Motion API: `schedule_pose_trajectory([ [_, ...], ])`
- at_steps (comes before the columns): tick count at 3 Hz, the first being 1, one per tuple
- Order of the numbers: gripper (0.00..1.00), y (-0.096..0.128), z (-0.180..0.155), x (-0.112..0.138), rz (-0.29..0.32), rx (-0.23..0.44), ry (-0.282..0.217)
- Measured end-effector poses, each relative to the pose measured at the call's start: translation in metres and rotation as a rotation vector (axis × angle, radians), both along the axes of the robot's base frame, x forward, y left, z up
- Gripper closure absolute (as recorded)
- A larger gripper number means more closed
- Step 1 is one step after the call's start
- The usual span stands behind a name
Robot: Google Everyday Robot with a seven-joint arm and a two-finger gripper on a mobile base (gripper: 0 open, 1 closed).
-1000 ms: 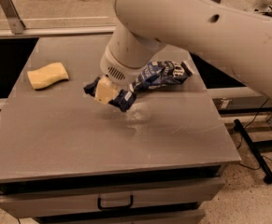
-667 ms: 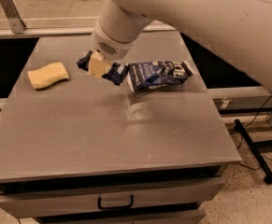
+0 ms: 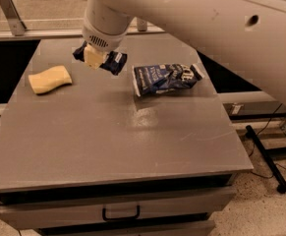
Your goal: Move rxbar blueberry near sponge
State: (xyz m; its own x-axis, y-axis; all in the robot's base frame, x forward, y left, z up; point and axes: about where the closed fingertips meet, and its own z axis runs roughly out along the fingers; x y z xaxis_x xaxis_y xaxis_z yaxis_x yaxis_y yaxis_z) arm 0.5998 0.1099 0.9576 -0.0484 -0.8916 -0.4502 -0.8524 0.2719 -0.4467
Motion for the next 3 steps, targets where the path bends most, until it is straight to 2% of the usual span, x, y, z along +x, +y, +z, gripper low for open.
schedule_pose_trajectory([
  [1, 1.0, 0.013, -0.001, -0.004, 0.058, 0.039, 0.045],
  [2, 1.0, 0.049, 0.007, 0.007, 0.142, 0.129, 0.052],
  [3, 1.0, 0.077, 0.012, 0.036, 0.184, 0.325, 0.033],
])
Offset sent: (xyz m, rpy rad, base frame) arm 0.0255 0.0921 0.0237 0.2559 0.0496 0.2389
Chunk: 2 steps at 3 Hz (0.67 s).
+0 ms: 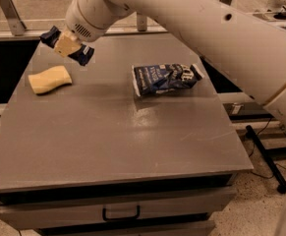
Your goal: Move rxbar blueberry near sponge
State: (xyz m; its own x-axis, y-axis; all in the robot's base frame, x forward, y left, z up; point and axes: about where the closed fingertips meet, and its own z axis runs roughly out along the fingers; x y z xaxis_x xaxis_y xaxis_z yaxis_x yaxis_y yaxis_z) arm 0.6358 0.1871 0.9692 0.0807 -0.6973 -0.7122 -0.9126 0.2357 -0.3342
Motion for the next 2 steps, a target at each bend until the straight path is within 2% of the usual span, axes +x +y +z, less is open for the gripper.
schedule_pose_trajectory([
  [1, 1.0, 0.024, -0.011, 0.011, 0.035, 0.04, -0.014],
  [2, 1.0, 0.04, -0.027, 0.02, 0.083, 0.049, -0.03],
])
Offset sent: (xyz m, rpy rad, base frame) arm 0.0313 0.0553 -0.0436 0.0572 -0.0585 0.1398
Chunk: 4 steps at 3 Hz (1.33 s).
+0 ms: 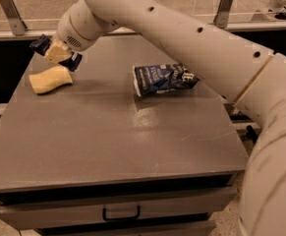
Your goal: Move rxbar blueberry near sponge
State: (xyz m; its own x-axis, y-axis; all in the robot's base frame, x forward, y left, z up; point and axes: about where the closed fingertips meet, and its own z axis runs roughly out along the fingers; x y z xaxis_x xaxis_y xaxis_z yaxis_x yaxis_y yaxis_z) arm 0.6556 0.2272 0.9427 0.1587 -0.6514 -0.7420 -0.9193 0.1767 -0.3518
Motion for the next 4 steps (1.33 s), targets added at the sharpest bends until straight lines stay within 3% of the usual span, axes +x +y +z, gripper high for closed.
schedule_pose_trajectory([
  [1, 1.0, 0.011, -0.014, -0.002, 0.083, 0.006, -0.002],
  [2, 0.82, 0.011, -0.027, -0.008, 0.168, 0.001, 0.001],
  [4, 0.35, -0.005, -0.06, -0.014, 0.237, -0.109, 0.001],
])
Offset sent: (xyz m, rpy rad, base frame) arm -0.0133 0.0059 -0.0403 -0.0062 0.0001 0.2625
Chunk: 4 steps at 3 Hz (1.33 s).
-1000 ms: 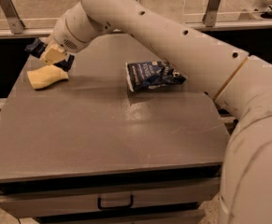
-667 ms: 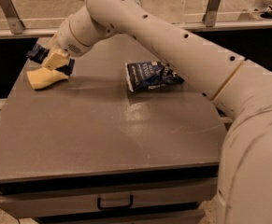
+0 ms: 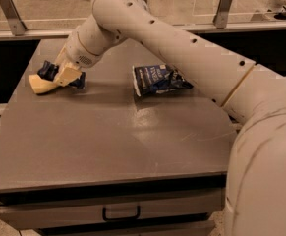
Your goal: Move rxbar blueberry near sponge
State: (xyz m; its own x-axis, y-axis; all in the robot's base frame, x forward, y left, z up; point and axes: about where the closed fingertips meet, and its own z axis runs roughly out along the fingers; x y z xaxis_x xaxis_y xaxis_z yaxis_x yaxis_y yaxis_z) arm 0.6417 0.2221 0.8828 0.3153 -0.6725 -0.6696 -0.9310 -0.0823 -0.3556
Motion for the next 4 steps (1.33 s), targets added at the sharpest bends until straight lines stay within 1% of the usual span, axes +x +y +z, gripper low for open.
schedule_pose_trajectory([
  [1, 0.13, -0.002, -0.012, 0.0, -0.007, -0.048, 0.0],
  [2, 0.0, 0.003, -0.007, 0.001, -0.005, -0.056, 0.019],
  [3, 0.0, 0.001, 0.014, 0.011, -0.027, -0.004, 0.057],
  [4, 0.0, -0.012, 0.031, 0.027, -0.087, 0.059, 0.086],
])
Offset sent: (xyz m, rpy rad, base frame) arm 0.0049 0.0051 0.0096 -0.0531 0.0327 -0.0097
